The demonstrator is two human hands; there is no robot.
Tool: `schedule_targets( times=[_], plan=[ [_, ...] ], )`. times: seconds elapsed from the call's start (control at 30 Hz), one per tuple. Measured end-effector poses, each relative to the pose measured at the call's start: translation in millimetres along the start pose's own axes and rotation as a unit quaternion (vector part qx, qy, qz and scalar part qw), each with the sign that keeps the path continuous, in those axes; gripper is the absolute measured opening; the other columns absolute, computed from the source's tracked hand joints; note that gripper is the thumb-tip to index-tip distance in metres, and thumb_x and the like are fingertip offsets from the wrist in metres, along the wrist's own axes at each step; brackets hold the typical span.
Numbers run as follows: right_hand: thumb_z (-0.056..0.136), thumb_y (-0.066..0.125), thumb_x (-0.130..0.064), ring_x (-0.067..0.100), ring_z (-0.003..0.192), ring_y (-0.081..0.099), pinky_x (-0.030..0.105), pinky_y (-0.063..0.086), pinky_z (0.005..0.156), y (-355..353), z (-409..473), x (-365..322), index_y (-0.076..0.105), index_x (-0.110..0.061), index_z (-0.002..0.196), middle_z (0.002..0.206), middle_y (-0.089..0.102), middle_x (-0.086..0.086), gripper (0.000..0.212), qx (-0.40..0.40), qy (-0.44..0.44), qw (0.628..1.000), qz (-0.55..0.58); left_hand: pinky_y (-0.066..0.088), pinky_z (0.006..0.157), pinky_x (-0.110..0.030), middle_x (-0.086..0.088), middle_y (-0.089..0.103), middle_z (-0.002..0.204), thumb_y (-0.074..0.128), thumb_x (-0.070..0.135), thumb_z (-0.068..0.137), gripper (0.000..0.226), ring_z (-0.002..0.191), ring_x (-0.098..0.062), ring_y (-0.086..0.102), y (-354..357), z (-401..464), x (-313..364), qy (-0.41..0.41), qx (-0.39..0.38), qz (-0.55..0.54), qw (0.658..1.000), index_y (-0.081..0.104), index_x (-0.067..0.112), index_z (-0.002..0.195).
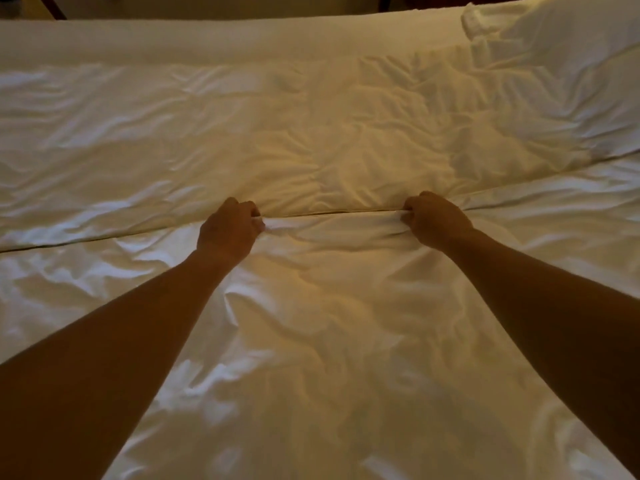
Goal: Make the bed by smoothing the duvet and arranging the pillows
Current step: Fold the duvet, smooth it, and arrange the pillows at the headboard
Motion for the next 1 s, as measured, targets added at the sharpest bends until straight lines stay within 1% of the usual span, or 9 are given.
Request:
schedule_targets(
  times=[0.13, 0.2, 0.27, 0.4, 0.53, 0.63, 0.77, 0.87, 1.0],
  plan=[
    [0.099, 0.047, -0.013, 0.041, 0.108, 0.057, 0.047, 0.047, 0.088, -17, -2, 0, 0.058, -0.009, 0.12, 0.125, 0.05, 0.018, 0.024, 0.147, 0.052, 0.987, 0.043, 0.043, 0.077, -0.041, -0.017, 0.051, 0.116, 0.055, 0.023, 0.098, 0.02, 0.099, -0.039, 0.058, 0, -1, 15, -0.024, 0.044, -0.028, 0.998, 0.059, 0.01, 0.112],
    [0.098, 0.047, -0.018, 0.04, 0.126, 0.047, 0.05, 0.044, 0.099, -2, -16, -17, 0.045, -0.014, 0.141, 0.148, 0.037, 0.016, 0.043, 0.143, 0.07, 0.984, 0.084, 0.046, 0.085, -0.046, -0.017, 0.047, 0.129, 0.053, 0.023, 0.097, 0.031, 0.112, -0.039, 0.054, 11, -18, 23, -0.015, 0.075, -0.02, 0.997, 0.053, 0.012, 0.126],
    [0.097, 0.044, -0.035, 0.037, 0.142, 0.034, 0.051, 0.037, 0.11, 19, -40, -48, 0.035, -0.016, 0.151, 0.16, 0.026, 0.015, 0.058, 0.146, 0.004, 0.985, 0.09, 0.044, 0.097, -0.048, -0.016, 0.042, 0.145, 0.049, 0.028, 0.095, 0.046, 0.127, -0.037, 0.046, 30, -48, 39, 0.052, 0.102, 0.021, 0.993, 0.047, 0.015, 0.139],
    [0.096, 0.018, -0.06, 0.024, 0.153, 0.007, 0.048, 0.011, 0.122, 88, -88, -72, 0.018, -0.025, 0.158, 0.167, 0.009, 0.003, 0.072, 0.017, -0.151, 0.988, -0.02, 0.02, 0.119, -0.051, -0.011, 0.022, 0.163, 0.03, 0.041, 0.097, 0.061, 0.149, -0.031, 0.022, 87, -104, 32, 0.167, 0.023, 0.096, 0.981, 0.032, 0.021, 0.154],
    [0.097, 0.016, -0.064, 0.026, 0.153, 0.004, 0.053, 0.004, 0.122, 96, -109, 26, 0.013, -0.029, 0.159, 0.167, 0.009, 0.003, 0.071, 0.068, 0.04, 0.994, -0.081, 0.013, 0.12, -0.054, -0.01, 0.018, 0.164, 0.024, 0.047, 0.1, 0.063, 0.15, -0.034, 0.016, 84, -117, -58, 0.079, 0.05, 0.192, 0.977, 0.025, 0.019, 0.156],
    [0.096, 0.01, -0.062, 0.026, 0.153, 0.0, 0.056, 0.003, 0.122, 85, -130, 55, 0.011, -0.021, 0.159, 0.167, 0.006, 0.007, 0.075, 0.073, 0.145, 0.986, -0.024, 0.013, 0.118, -0.056, -0.015, 0.019, 0.163, 0.021, 0.045, 0.099, 0.064, 0.149, -0.037, 0.016, 70, -137, -75, -0.009, 0.071, 0.143, 0.987, 0.026, 0.015, 0.155],
    [0.098, 0.014, -0.053, 0.021, 0.154, 0.003, 0.047, 0.003, 0.122, 93, -188, -36, 0.015, -0.022, 0.159, 0.166, 0.01, 0.002, 0.068, 0.074, 0.021, 0.995, 0.071, 0.014, 0.121, -0.053, -0.013, 0.019, 0.163, 0.026, 0.035, 0.1, 0.058, 0.152, -0.03, 0.012, 85, -205, 8, 0.065, 0.063, 0.01, 0.996, 0.028, 0.015, 0.155],
    [0.1, 0.023, -0.053, 0.02, 0.153, 0.007, 0.047, 0.008, 0.123, 132, -249, -74, 0.019, -0.026, 0.158, 0.165, 0.012, 0.0, 0.064, 0.021, -0.066, 0.997, 0.04, 0.017, 0.121, -0.051, -0.007, 0.016, 0.164, 0.03, 0.033, 0.099, 0.059, 0.153, -0.025, 0.01, 110, -257, 36, 0.11, 0.011, 0.013, 0.994, 0.025, 0.019, 0.156],
    [0.098, 0.02, -0.059, 0.028, 0.152, 0.014, 0.055, 0.012, 0.12, 152, -277, 3, 0.018, -0.029, 0.158, 0.165, 0.018, 0.004, 0.068, 0.013, 0.033, 0.996, -0.08, 0.021, 0.118, -0.053, -0.004, 0.013, 0.165, 0.03, 0.039, 0.099, 0.061, 0.152, -0.026, 0.012, 118, -294, -28, 0.113, -0.016, 0.12, 0.986, 0.021, 0.023, 0.157]
  ],
)
Point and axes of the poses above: each hand's wrist, its own z-axis towards the middle knuckle, its own y-axis out of the palm, x = y × z, the point moved 6 cm from there along z, towards the middle knuckle
